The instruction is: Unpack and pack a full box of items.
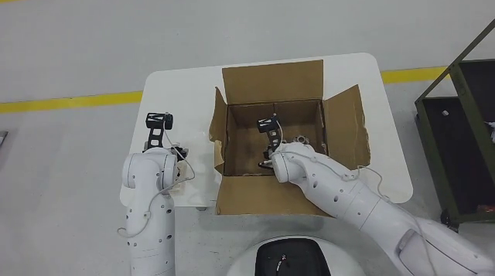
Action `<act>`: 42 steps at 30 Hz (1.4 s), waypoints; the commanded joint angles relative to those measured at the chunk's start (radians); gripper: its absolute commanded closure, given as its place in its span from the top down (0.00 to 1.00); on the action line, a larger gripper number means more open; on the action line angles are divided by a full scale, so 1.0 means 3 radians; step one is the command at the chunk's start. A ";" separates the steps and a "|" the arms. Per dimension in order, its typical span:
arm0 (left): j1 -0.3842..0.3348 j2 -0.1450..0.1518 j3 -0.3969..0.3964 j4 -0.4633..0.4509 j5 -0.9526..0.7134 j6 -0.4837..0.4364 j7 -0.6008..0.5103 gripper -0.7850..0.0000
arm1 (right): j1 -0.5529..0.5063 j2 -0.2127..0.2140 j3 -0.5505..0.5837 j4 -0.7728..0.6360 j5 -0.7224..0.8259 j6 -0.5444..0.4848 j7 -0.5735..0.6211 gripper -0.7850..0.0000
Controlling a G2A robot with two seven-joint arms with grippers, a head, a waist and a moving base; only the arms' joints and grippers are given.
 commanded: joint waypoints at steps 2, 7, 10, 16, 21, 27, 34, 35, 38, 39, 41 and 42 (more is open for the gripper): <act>0.0000 0.0000 0.0000 0.0000 0.0000 0.0000 0.0000 1.00 | 0.0003 -0.0020 0.0015 0.0043 -0.0004 -0.0019 0.0002 0.47; 0.0000 0.0000 0.0000 0.0000 0.0000 0.0000 0.0000 1.00 | 0.0011 -0.0055 0.0045 0.0111 -0.0009 -0.0058 0.0003 0.45; 0.0000 0.0000 0.0000 0.0000 0.0000 0.0000 0.0000 1.00 | 0.0020 -0.0074 0.0063 0.0151 -0.0023 -0.0076 0.0002 0.32; 0.0000 0.0000 0.0000 0.0000 0.0000 0.0000 0.0000 1.00 | 0.0028 -0.0106 0.0103 0.0202 -0.0058 -0.0101 -0.0003 0.10; 0.0000 0.0000 0.0000 0.0000 0.0000 0.0000 0.0000 1.00 | 0.0031 -0.0127 0.0132 0.0205 -0.0109 -0.0121 0.0002 0.00; 0.0000 0.0000 0.0000 0.0000 0.0000 0.0000 0.0000 1.00 | -0.0013 -0.0117 0.0217 0.0009 -0.0194 -0.0174 -0.0029 0.00; 0.0000 0.0000 0.0000 0.0000 0.0000 0.0000 0.0000 1.00 | -0.0368 0.0033 0.0552 -0.0915 -0.0425 -0.0403 -0.0259 0.00; 0.0000 0.0000 0.0000 0.0000 0.0000 0.0000 0.0000 1.00 | -0.0474 0.0072 0.0648 -0.1107 -0.0457 -0.0460 -0.0292 0.00; 0.0000 0.0000 0.0000 0.0000 0.0000 0.0000 0.0000 1.00 | -0.0834 0.0198 0.1015 -0.1709 -0.0493 -0.0760 -0.0399 0.00; 0.0000 0.0000 0.0000 0.0000 0.0000 0.0000 0.0000 1.00 | -0.0959 0.0237 0.1152 -0.1894 -0.0491 -0.0868 -0.0425 0.00; 0.0000 0.0000 0.0000 0.0000 0.0000 0.0000 0.0000 1.00 | -0.1226 0.0304 0.1409 -0.2267 -0.0429 -0.1094 -0.0478 0.00; 0.0000 0.0000 0.0000 0.0000 0.0000 0.0000 0.0000 1.00 | -0.1351 0.0332 0.1530 -0.2415 -0.0393 -0.1192 -0.0496 0.00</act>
